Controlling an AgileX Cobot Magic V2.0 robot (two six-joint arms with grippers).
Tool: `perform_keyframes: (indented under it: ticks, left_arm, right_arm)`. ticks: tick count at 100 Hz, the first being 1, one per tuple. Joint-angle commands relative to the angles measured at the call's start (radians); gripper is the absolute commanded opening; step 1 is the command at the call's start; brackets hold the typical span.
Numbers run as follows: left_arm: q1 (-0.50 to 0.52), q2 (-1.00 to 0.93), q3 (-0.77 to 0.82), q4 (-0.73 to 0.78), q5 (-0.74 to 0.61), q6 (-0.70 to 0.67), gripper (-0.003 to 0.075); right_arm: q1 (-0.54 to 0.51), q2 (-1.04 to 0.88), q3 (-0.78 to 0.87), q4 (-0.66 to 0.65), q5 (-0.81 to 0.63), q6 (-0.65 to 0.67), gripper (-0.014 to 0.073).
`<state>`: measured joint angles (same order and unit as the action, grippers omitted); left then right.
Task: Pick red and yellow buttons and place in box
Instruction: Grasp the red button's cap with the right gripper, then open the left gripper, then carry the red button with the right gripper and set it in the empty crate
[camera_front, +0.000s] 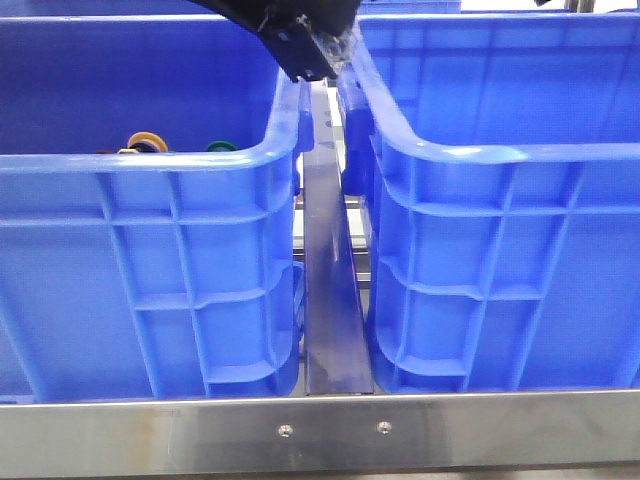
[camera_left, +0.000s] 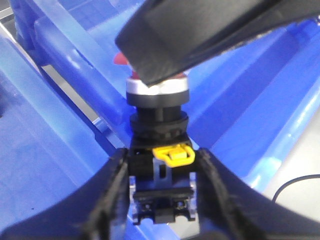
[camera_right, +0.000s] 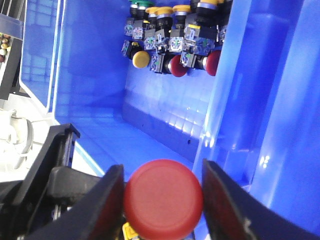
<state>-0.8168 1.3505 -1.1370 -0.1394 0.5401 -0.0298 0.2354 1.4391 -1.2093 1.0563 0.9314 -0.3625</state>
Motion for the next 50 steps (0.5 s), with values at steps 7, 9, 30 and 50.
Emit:
perform_keyframes:
  ticks: [7,9,30,50]
  left_arm:
    - [-0.005,-0.036,-0.027,-0.006,-0.059,0.005,0.0449]
    - [-0.005,-0.036,-0.027,-0.006,-0.059,0.005,0.0467]
    - [-0.005,-0.036,-0.027,-0.008,-0.059,0.005,0.0484]
    - [-0.005,-0.036,-0.027,-0.01,-0.059,0.005,0.0484]
  right_arm:
    - [0.002,-0.032,-0.036,0.059,-0.012,-0.017,0.0227]
    - [0.001,-0.032,-0.036,0.059,-0.013,-0.017,0.0227]
    - [-0.047,-0.074,-0.035,0.057,-0.071,-0.108,0.0227]
    - [-0.136,-0.158,-0.031,-0.017,-0.213,-0.164,0.0227]
